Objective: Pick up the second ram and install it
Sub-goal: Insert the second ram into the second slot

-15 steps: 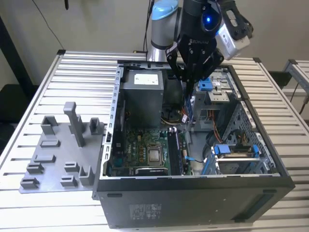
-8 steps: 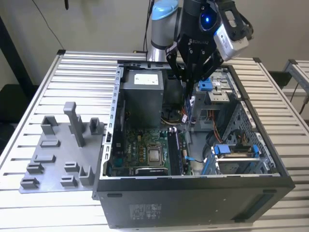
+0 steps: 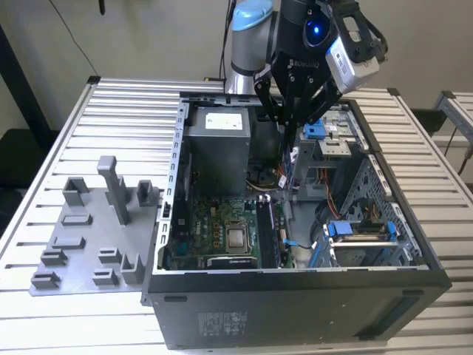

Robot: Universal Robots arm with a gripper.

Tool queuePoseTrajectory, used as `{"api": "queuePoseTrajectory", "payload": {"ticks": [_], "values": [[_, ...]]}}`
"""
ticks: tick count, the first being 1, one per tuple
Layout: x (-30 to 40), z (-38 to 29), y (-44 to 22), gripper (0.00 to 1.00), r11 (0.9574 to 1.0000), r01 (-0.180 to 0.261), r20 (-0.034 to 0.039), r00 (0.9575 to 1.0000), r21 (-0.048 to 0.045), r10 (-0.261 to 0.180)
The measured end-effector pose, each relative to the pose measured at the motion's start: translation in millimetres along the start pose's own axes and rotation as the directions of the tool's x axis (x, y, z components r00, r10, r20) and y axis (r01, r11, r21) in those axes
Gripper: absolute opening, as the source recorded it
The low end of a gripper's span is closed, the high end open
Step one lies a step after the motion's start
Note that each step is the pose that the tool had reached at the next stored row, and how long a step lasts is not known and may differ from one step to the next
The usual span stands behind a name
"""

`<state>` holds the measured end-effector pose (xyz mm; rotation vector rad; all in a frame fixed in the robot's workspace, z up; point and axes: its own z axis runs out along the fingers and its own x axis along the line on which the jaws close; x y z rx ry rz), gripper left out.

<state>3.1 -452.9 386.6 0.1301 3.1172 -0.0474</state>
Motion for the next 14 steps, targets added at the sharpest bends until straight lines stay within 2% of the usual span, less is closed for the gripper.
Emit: {"api": "queuePoseTrajectory", "payload": {"ticks": [5,14], "values": [[0.0,0.3,0.0,0.14,1.0,-0.004,-0.0001,1.0,0.0,0.004],[0.1,1.3,0.0,0.14,0.9987,-0.051,-0.0015,0.9987,0.0012,0.051]]}}
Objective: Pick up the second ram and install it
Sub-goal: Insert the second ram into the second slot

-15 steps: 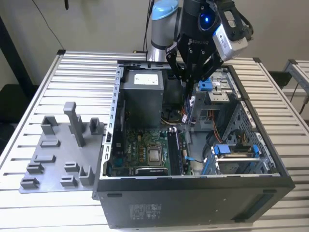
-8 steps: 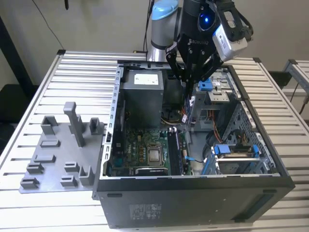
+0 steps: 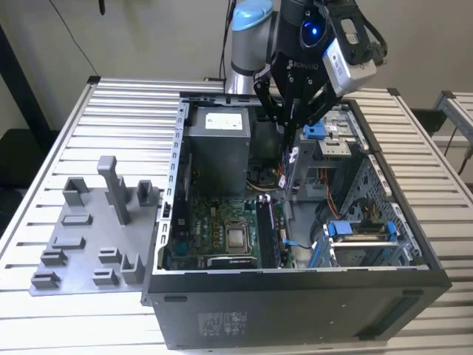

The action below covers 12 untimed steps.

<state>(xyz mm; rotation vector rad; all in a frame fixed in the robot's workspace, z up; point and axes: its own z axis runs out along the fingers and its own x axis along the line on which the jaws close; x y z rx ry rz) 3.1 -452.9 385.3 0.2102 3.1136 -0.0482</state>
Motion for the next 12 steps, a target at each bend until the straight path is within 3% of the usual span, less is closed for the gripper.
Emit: {"api": "queuePoseTrajectory", "payload": {"ticks": [6,12], "values": [[-0.1,0.9,0.0,0.14,0.9994,-0.034,-0.001,0.9994,0.0008,0.034],[-1.1,4.2,0.3,0.14,0.9998,-0.019,-0.0014,0.9998,0.0077,0.019]]}}
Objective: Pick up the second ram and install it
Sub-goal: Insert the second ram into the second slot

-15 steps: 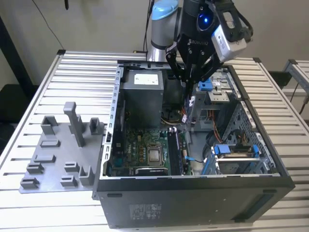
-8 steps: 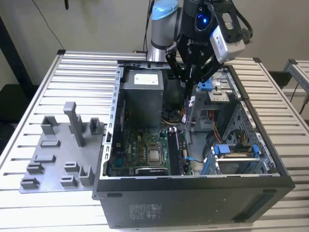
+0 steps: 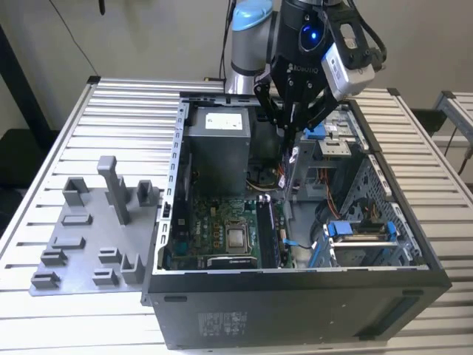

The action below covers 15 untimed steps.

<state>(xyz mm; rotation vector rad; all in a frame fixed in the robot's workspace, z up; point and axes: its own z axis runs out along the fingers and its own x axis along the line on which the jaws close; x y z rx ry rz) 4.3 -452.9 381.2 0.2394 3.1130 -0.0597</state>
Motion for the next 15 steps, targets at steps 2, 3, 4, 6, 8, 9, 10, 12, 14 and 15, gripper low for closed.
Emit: {"api": "queuePoseTrajectory", "payload": {"ticks": [2,3,4,6,8,9,10,12,14,15], "values": [[-0.4,2.1,0.1,0.14,0.9997,0.023,0.0009,0.9997,0.0001,-0.023],[-0.6,3.1,0.2,0.14,0.9994,0.035,0.0013,0.9994,0.0,-0.035],[-0.8,4.1,0.3,0.14,0.9989,0.046,0.0018,0.9989,-0.0002,-0.046],[-1.0,5.6,0.4,0.14,0.9981,0.062,0.0023,0.9981,-0.0004,-0.062],[-1.3,6.7,0.5,0.14,0.9974,0.072,0.0028,0.9974,-0.0006,-0.072],[-1.5,7.2,0.5,0.14,0.9971,0.076,0.0029,0.9971,-0.0007,-0.076],[-1.7,7.7,0.6,0.14,0.9969,0.079,0.003,0.9969,-0.0007,-0.079],[-2.0,8.6,0.7,0.14,0.9963,0.086,0.0033,0.9963,-0.0009,-0.086],[-2.3,9.5,0.8,0.14,0.9958,0.092,0.0036,0.9957,-0.001,-0.092],[-2.4,10.0,0.8,0.14,0.9955,0.095,0.0037,0.9955,-0.0011,-0.095]]}}
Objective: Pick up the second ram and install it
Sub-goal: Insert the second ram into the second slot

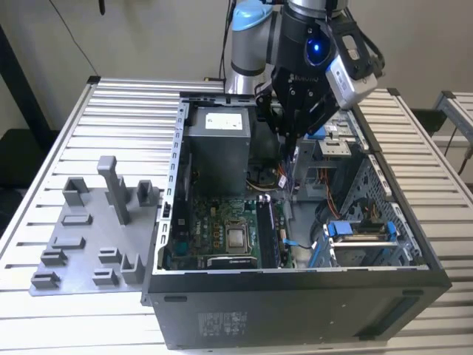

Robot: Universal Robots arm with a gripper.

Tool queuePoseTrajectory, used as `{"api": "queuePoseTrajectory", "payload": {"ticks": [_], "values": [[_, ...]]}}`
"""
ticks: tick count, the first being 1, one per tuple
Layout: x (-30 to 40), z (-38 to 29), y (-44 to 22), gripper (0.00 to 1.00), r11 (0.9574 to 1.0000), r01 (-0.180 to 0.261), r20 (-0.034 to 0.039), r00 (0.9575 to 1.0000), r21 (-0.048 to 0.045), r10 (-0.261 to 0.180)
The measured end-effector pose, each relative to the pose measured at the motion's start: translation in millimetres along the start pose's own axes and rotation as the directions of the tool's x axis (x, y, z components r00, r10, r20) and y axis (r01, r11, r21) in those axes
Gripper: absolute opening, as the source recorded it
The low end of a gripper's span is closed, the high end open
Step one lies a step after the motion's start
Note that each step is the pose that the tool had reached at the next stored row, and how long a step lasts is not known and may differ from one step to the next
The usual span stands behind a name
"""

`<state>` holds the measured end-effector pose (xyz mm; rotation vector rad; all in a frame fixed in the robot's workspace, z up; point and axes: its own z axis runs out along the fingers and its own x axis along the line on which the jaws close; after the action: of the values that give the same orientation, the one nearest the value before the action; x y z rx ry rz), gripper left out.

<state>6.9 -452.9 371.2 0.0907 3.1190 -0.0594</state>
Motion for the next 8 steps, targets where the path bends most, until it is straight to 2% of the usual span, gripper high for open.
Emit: {"api": "queuePoseTrajectory", "payload": {"ticks": [8], "values": [[-0.8,3.5,0.2,0.14,0.9997,0.023,0.0008,0.9997,-0.0004,-0.023]]}}
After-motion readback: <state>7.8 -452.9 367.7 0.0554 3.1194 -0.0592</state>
